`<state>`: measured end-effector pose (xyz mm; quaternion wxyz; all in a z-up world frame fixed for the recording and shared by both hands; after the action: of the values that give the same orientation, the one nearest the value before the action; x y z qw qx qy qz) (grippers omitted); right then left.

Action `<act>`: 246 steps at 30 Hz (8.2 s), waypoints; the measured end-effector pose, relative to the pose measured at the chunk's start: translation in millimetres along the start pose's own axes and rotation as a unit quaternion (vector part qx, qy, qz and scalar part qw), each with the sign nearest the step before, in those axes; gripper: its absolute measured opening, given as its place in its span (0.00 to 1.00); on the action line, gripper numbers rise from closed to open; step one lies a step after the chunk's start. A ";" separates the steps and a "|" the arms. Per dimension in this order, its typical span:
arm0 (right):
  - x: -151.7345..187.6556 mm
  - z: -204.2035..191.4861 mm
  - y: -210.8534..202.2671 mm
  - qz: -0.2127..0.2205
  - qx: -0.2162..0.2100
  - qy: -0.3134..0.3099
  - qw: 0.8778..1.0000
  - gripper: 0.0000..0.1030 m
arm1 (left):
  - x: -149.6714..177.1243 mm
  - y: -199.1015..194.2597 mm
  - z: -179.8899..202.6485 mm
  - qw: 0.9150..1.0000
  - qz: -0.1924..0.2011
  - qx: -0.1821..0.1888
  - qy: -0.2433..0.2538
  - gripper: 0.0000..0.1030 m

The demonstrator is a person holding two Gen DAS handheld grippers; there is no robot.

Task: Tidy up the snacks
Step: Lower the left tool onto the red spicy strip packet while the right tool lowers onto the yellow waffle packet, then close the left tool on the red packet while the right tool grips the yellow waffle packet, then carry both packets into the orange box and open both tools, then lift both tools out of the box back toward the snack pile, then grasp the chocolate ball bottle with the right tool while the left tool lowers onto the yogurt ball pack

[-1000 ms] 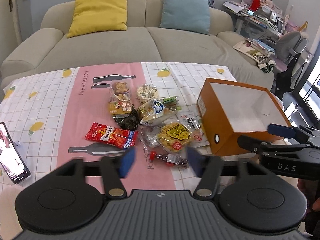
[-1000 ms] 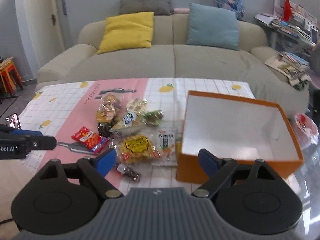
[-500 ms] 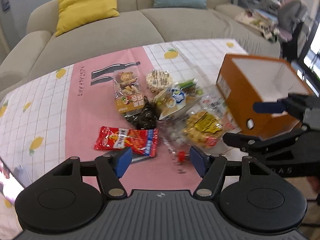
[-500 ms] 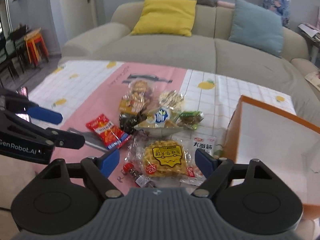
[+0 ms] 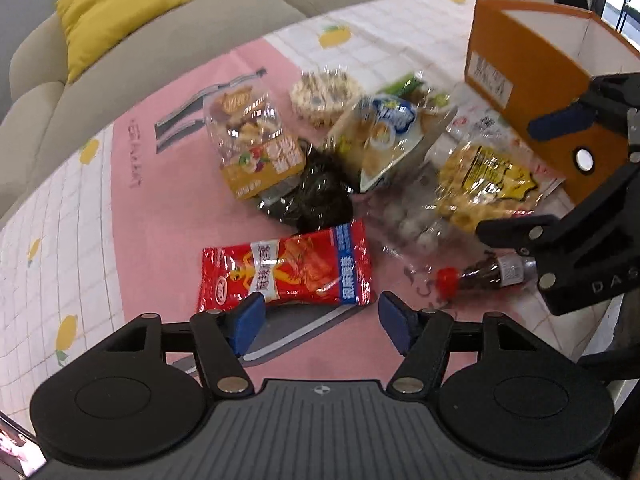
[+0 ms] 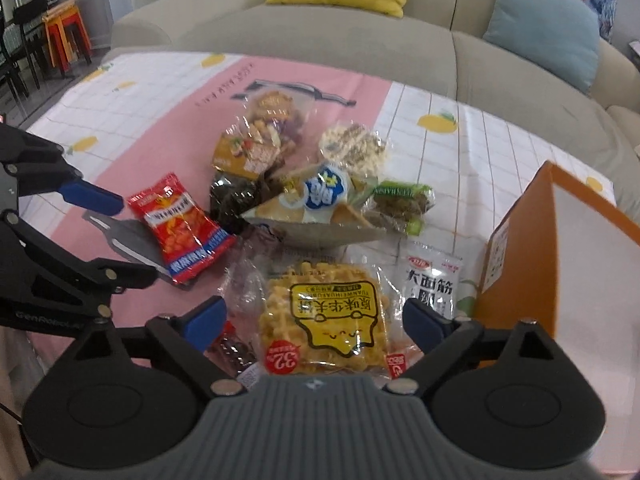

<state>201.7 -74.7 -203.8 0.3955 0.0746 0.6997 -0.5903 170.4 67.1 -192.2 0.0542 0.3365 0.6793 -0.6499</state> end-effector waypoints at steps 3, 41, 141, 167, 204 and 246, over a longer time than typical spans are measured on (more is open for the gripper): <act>3.6 4.5 12.1 -0.016 0.002 0.011 1.000 0.93 | 0.0 6.9 2.5 1.000 0.006 0.009 -0.012 0.81; 11.2 19.8 -10.3 -0.010 -0.007 0.059 0.998 0.64 | 11.0 -19.9 49.7 0.997 0.005 0.050 -0.054 0.01; 70.1 270.5 -53.8 -0.128 0.046 0.129 0.982 0.65 | -194.2 46.0 257.9 0.985 -0.131 0.104 0.032 0.43; 59.4 268.7 -81.1 -0.131 0.075 0.163 0.975 0.86 | -204.0 -7.0 232.5 0.991 -0.061 0.118 0.014 0.74; 27.3 73.3 -157.0 0.133 0.114 0.163 0.971 0.81 | -50.5 -127.2 62.5 0.978 0.079 0.073 -0.180 0.74; 44.7 -19.7 22.1 -0.024 -0.113 -0.008 0.993 0.34 | -31.1 -8.9 33.4 0.991 -0.018 0.079 -0.105 0.66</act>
<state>174.9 -67.0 -249.6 0.3923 0.0079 0.7605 -0.5174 177.5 25.0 -173.8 0.0873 0.2574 0.6223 -0.7341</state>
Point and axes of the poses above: each gripper's, at about its wrist camera, not at the fingertips, and y roughly the way its jaws point, z to its right, x to its underside, the point moved 5 cm from there along y, roughly the way its jaws point, and after that the axes turned 6 degrees about z, right-handed, at the moved point
